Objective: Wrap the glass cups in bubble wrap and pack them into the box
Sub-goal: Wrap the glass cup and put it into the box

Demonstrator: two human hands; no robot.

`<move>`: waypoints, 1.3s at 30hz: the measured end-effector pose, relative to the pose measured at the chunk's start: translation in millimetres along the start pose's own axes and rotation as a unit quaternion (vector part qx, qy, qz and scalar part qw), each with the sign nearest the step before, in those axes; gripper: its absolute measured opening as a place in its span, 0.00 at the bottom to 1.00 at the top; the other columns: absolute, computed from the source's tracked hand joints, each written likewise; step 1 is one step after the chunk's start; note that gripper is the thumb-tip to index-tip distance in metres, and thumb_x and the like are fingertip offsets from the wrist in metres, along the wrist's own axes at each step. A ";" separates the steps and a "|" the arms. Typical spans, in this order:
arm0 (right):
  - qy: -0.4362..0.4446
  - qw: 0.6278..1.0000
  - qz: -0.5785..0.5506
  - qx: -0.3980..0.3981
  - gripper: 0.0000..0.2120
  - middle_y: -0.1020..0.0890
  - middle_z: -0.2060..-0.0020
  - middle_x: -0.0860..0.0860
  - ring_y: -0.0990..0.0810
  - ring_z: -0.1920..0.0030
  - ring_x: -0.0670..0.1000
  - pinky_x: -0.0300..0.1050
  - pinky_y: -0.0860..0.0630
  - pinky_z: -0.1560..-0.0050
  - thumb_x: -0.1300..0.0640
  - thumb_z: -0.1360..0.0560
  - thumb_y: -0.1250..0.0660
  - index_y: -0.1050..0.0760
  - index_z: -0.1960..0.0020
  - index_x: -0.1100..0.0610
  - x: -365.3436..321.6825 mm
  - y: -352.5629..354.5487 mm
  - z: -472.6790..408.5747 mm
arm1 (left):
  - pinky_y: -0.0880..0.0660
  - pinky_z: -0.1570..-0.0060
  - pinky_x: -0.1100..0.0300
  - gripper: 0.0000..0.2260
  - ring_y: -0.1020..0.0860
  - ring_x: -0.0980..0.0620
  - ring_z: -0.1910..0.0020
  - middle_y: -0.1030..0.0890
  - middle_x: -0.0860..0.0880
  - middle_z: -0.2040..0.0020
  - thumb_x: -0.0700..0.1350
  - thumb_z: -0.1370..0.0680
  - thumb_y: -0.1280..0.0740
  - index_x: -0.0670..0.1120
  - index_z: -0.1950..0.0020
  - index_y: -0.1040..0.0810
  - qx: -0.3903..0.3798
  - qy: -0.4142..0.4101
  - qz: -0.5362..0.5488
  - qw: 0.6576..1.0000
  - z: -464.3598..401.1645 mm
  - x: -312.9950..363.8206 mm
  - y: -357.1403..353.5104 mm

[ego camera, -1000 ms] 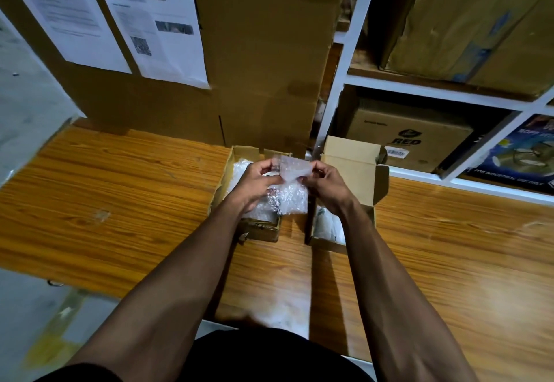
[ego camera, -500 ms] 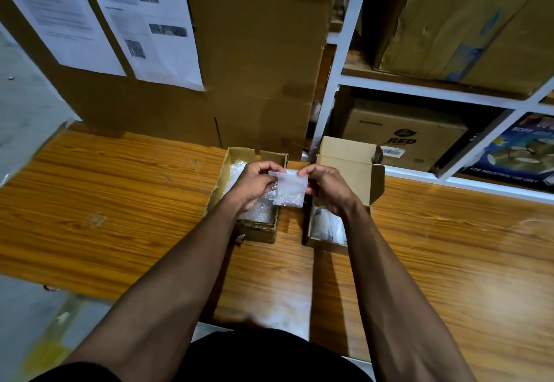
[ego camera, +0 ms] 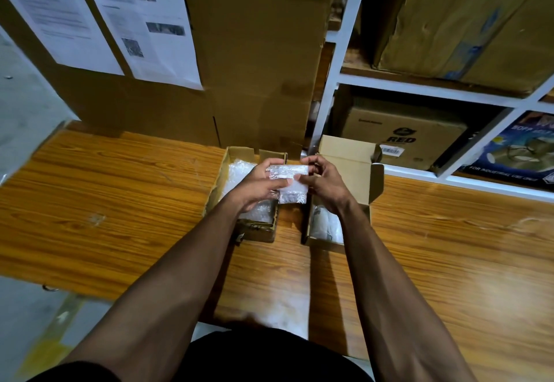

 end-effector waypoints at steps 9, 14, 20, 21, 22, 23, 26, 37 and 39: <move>-0.073 0.997 -0.007 -0.029 0.28 0.13 0.59 0.54 0.13 0.57 0.54 0.46 0.17 0.62 0.73 0.26 0.26 0.31 0.30 0.63 17.8 0.5 -2.3 | 0.16 0.50 0.42 0.19 0.13 0.43 0.51 0.15 0.39 0.42 0.36 0.23 0.24 0.45 0.34 0.24 0.057 -0.010 0.001 0.998 -4.9 -0.4 4.7; -0.073 0.996 0.036 -0.035 0.24 0.15 0.49 0.66 0.13 0.52 0.60 0.50 0.16 0.56 0.73 0.26 0.27 0.28 0.32 0.64 13.2 2.6 -6.1 | 0.20 0.59 0.60 0.18 0.15 0.48 0.48 0.15 0.44 0.42 0.36 0.22 0.25 0.49 0.35 0.20 0.018 -0.019 -0.084 0.996 -5.9 10.2 5.4; -0.070 0.997 -0.024 -0.007 0.23 0.13 0.49 0.59 0.13 0.55 0.55 0.48 0.16 0.57 0.67 0.26 0.23 0.24 0.33 0.65 13.3 3.0 -9.0 | 0.19 0.54 0.57 0.13 0.16 0.49 0.50 0.13 0.43 0.45 0.35 0.20 0.28 0.44 0.37 0.21 -0.009 0.005 -0.055 0.998 -12.2 8.8 7.4; -0.072 0.997 -0.040 -0.009 0.24 0.14 0.46 0.60 0.13 0.53 0.56 0.50 0.15 0.54 0.67 0.26 0.23 0.24 0.33 0.65 15.3 2.1 -8.7 | 0.19 0.55 0.56 0.14 0.15 0.49 0.50 0.13 0.44 0.45 0.35 0.20 0.28 0.45 0.36 0.21 -0.009 0.011 -0.044 0.999 -12.0 7.7 6.9; -0.073 0.996 -0.048 -0.013 0.24 0.14 0.43 0.61 0.13 0.50 0.58 0.53 0.15 0.49 0.67 0.26 0.23 0.24 0.32 0.65 16.8 1.4 -8.2 | 0.18 0.55 0.56 0.14 0.15 0.50 0.49 0.13 0.45 0.44 0.35 0.20 0.28 0.45 0.36 0.22 -0.008 0.016 -0.035 0.999 -12.4 6.1 6.4; -0.073 0.996 -0.049 -0.016 0.24 0.15 0.42 0.62 0.13 0.48 0.59 0.56 0.17 0.45 0.67 0.26 0.23 0.25 0.32 0.65 18.2 0.9 -8.2 | 0.19 0.55 0.57 0.15 0.15 0.50 0.48 0.13 0.45 0.44 0.35 0.20 0.28 0.45 0.35 0.22 -0.009 0.019 -0.030 0.999 -12.2 4.8 6.3; -0.071 0.996 -0.046 -0.026 0.23 0.15 0.41 0.61 0.14 0.46 0.60 0.57 0.16 0.46 0.69 0.26 0.24 0.24 0.33 0.64 20.1 0.6 -7.9 | 0.19 0.57 0.58 0.17 0.15 0.49 0.48 0.14 0.43 0.42 0.34 0.20 0.28 0.45 0.34 0.24 -0.011 0.022 -0.007 1.000 -11.8 2.0 5.5; 0.018 0.999 0.023 -0.022 0.06 0.16 0.60 0.56 0.18 0.63 0.50 0.41 0.20 0.62 0.73 0.25 0.29 0.19 0.53 0.64 14.4 9.1 -7.3 | 0.18 0.54 0.61 0.14 0.15 0.52 0.53 0.18 0.44 0.50 0.25 0.20 0.35 0.45 0.49 0.22 -0.042 0.013 0.018 0.999 -19.8 -2.1 1.8; 0.020 0.999 0.037 -0.011 0.10 0.16 0.60 0.54 0.19 0.65 0.47 0.37 0.23 0.65 0.76 0.26 0.31 0.18 0.55 0.63 13.6 10.0 -5.7 | 0.17 0.49 0.60 0.14 0.15 0.51 0.50 0.18 0.43 0.48 0.25 0.19 0.37 0.44 0.51 0.22 -0.048 0.010 0.024 0.998 -20.1 -2.9 -0.5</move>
Point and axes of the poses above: each hand's wrist, its own z-axis away from the middle knuckle, its own y-axis out of the back of the hand, x = y × z, the point moved 6 cm from there along -z, towards the middle knuckle
